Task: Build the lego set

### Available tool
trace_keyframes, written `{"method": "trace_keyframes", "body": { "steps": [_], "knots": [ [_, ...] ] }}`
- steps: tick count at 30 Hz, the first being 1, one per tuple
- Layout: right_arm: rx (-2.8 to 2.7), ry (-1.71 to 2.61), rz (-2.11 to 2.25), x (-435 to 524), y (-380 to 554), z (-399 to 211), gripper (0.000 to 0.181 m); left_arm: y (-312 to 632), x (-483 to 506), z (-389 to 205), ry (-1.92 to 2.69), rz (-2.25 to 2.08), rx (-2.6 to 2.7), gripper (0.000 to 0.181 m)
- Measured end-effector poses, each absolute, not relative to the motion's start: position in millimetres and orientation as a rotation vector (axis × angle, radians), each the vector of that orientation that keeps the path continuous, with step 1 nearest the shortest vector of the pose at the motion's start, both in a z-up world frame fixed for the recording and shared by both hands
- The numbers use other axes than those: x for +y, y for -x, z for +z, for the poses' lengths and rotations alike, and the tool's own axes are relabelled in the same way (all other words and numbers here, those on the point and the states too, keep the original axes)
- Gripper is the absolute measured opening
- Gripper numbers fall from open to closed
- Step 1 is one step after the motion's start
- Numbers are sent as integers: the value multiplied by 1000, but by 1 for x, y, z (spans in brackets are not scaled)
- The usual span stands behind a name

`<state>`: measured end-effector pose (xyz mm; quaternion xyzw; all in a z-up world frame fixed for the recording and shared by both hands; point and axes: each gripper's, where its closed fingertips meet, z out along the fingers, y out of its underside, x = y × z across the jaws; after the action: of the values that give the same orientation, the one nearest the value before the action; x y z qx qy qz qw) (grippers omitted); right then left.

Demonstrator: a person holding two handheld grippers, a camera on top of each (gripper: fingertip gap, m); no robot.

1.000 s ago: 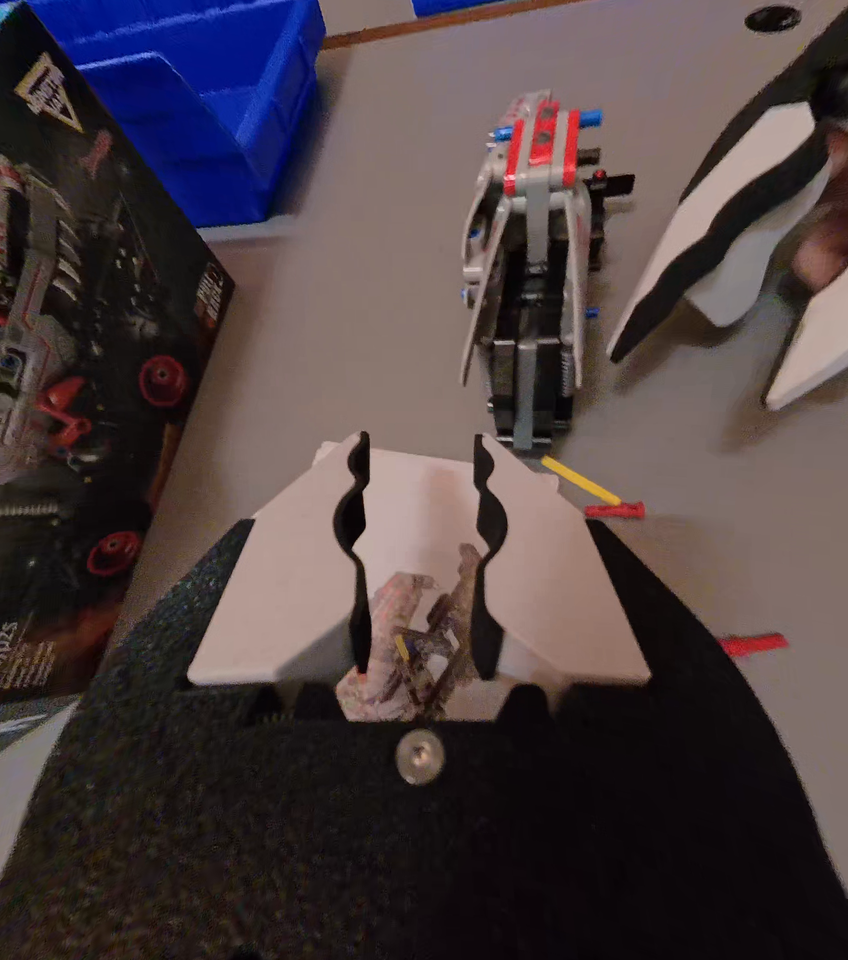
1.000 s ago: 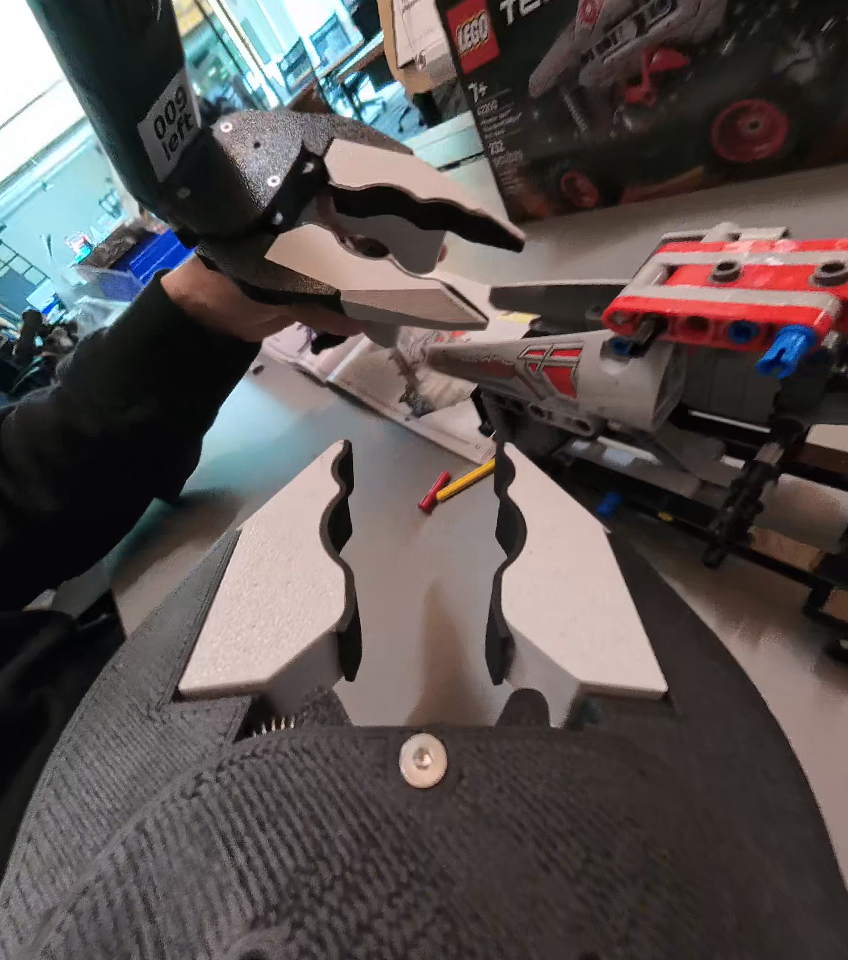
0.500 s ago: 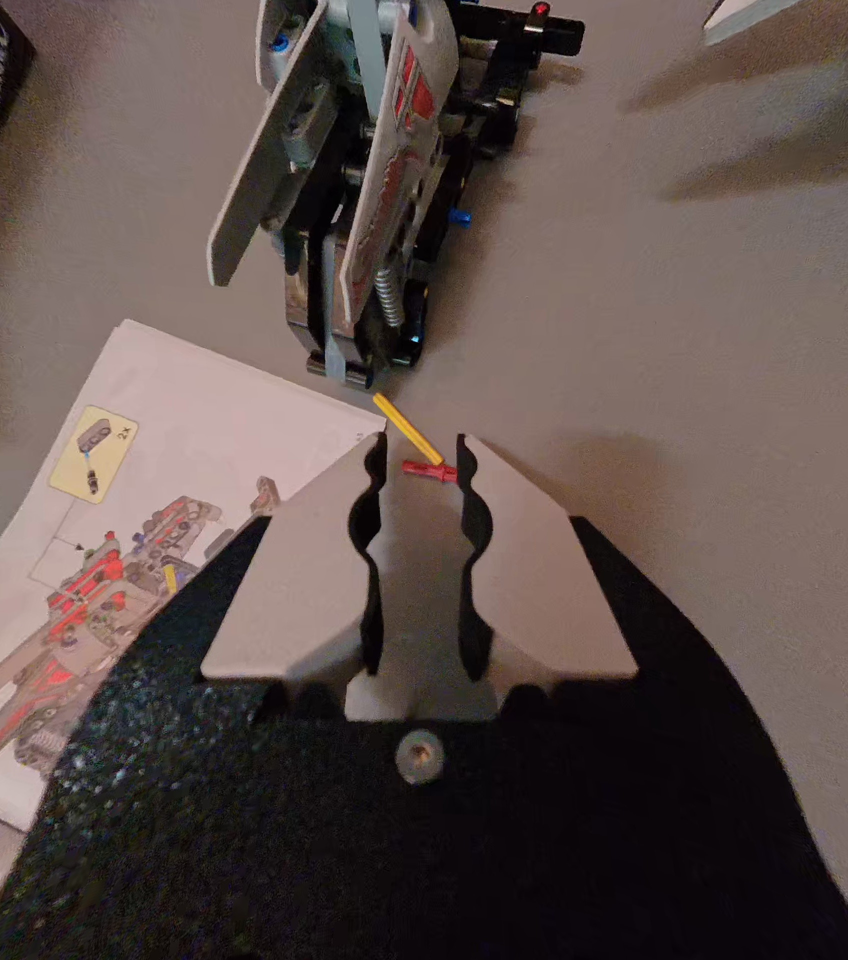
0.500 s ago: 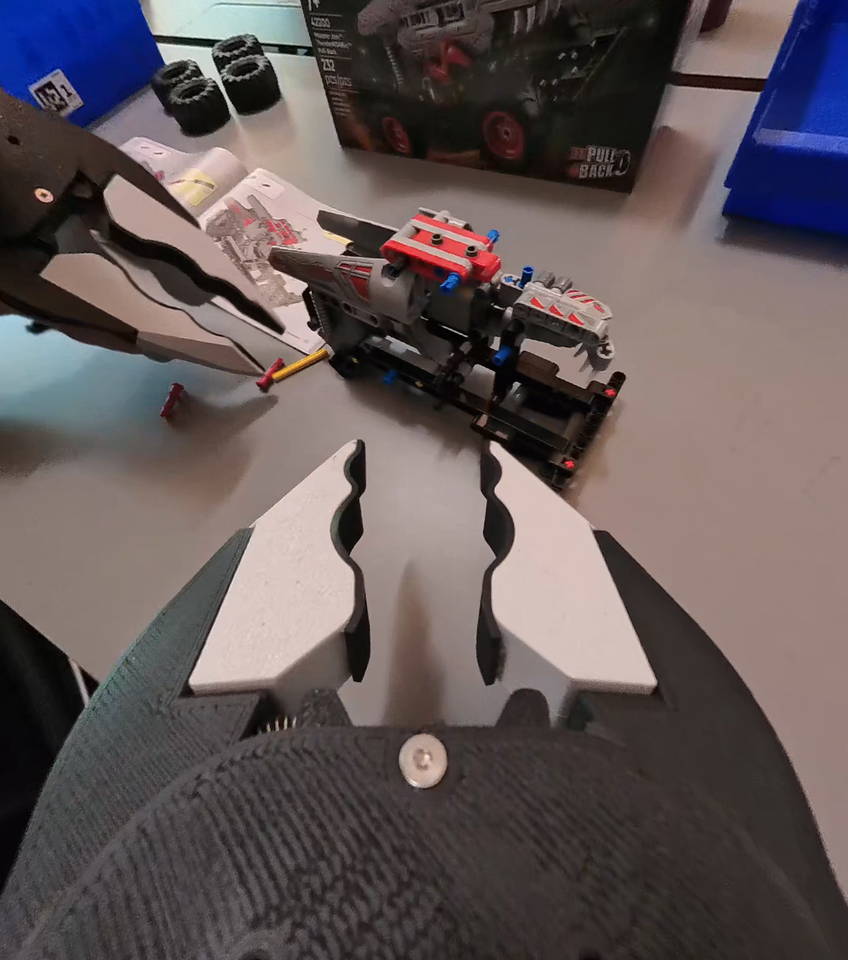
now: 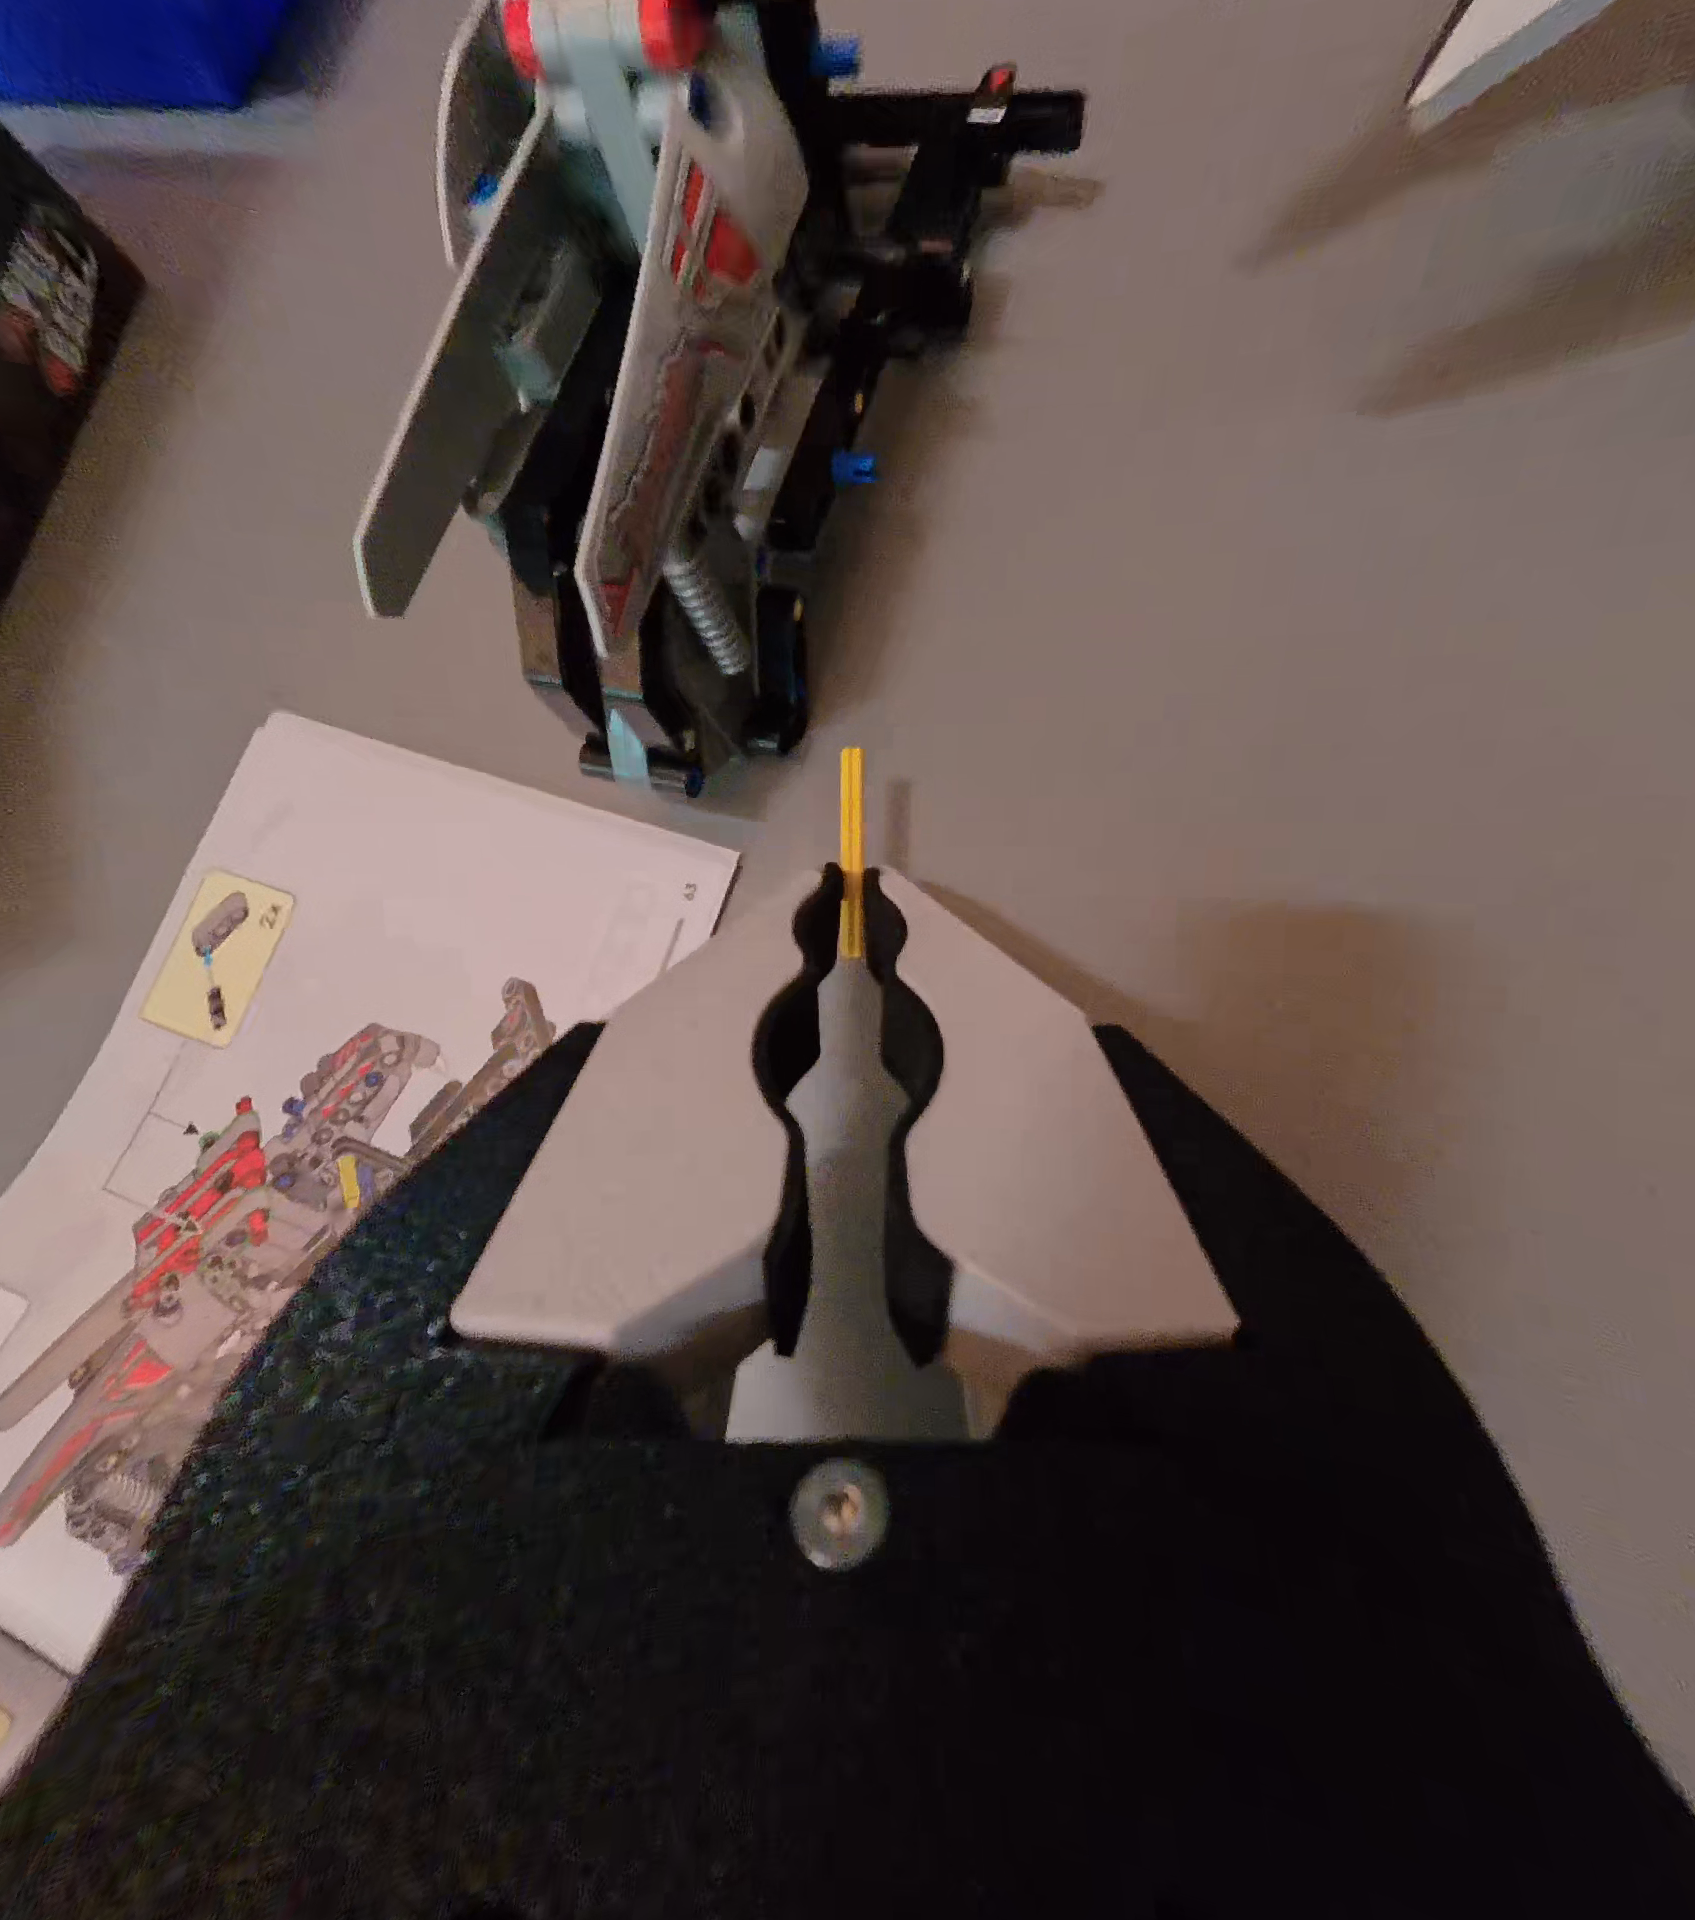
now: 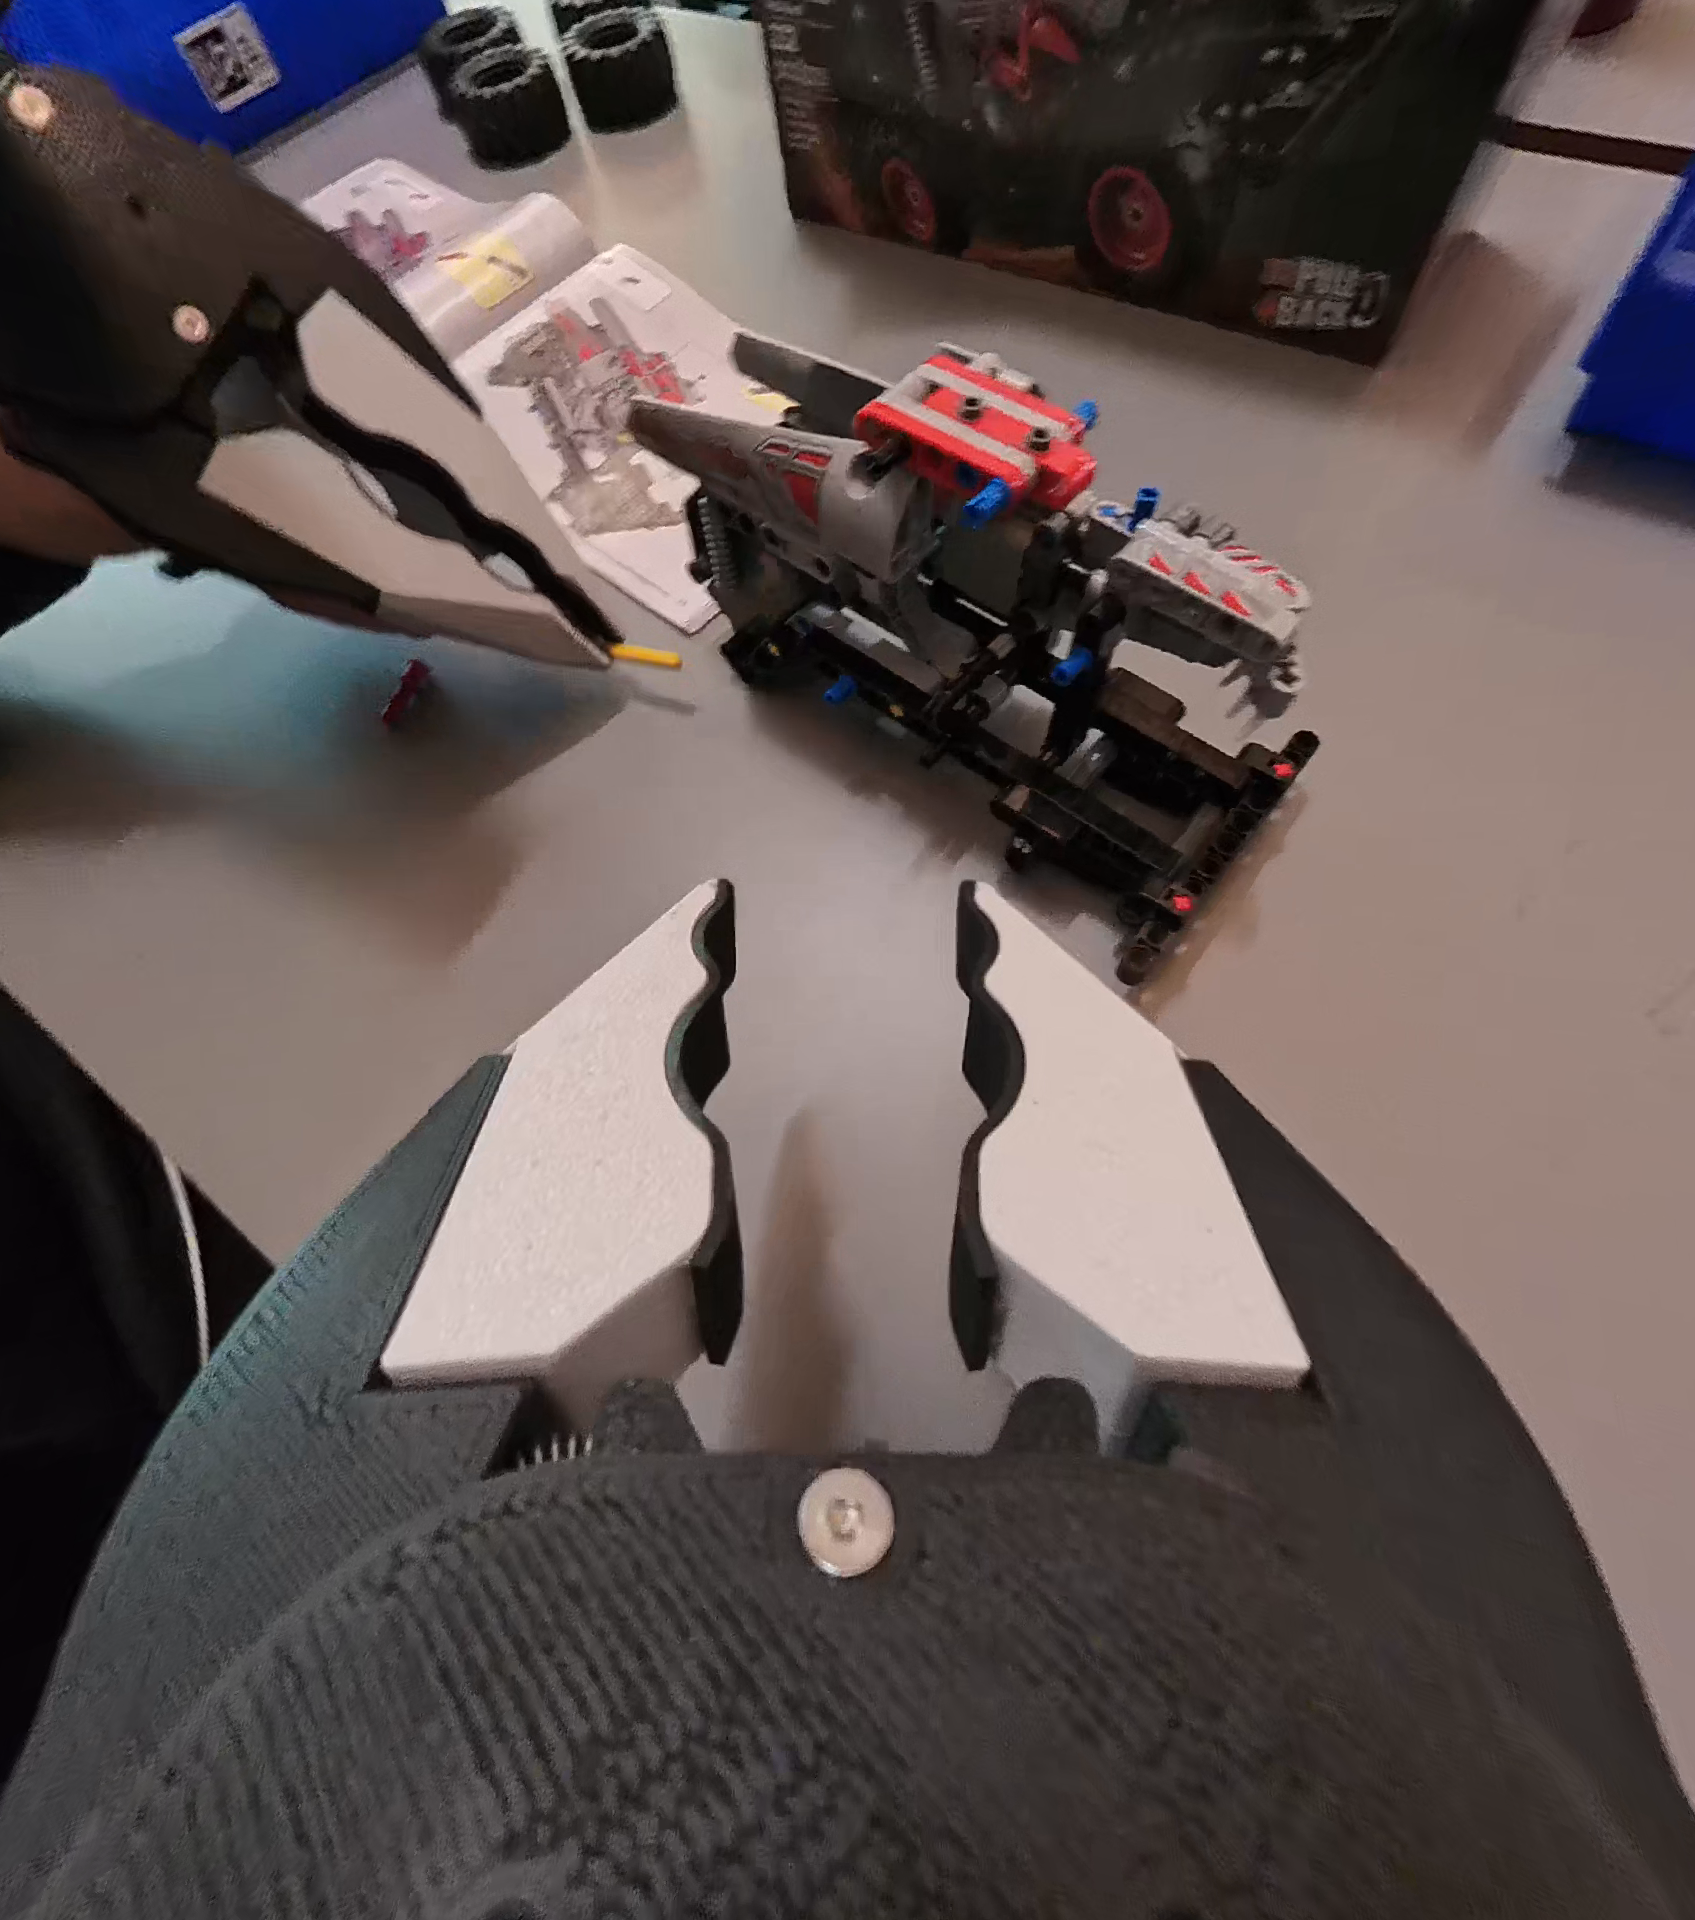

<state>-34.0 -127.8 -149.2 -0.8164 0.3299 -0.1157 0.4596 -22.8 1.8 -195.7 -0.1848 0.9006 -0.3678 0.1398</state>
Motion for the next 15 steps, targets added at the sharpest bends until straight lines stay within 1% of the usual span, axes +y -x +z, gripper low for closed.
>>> {"method": "trace_keyframes", "body": {
  "steps": [3,6,8,10,13,15],
  "knots": [
    [646,2012,-309,-116,43,-143,43,41,-14,-166,330,-1285,2552,2],
    [419,1985,-219,-88,67,-135,34,64,-39,-139,-2,-1466,2445,2],
    [331,1988,-217,-78,74,-131,30,71,-49,-129,-212,-1460,2343,2],
    [310,1984,-181,-75,80,-127,33,79,-56,-128,-402,-1413,2283,2],
    [282,1938,-113,-71,91,-119,26,82,-65,-128,-532,-1343,2211,1],
    [290,1970,-112,-72,91,-124,20,81,-69,-124,-558,-1327,2161,1]
  ]
}}
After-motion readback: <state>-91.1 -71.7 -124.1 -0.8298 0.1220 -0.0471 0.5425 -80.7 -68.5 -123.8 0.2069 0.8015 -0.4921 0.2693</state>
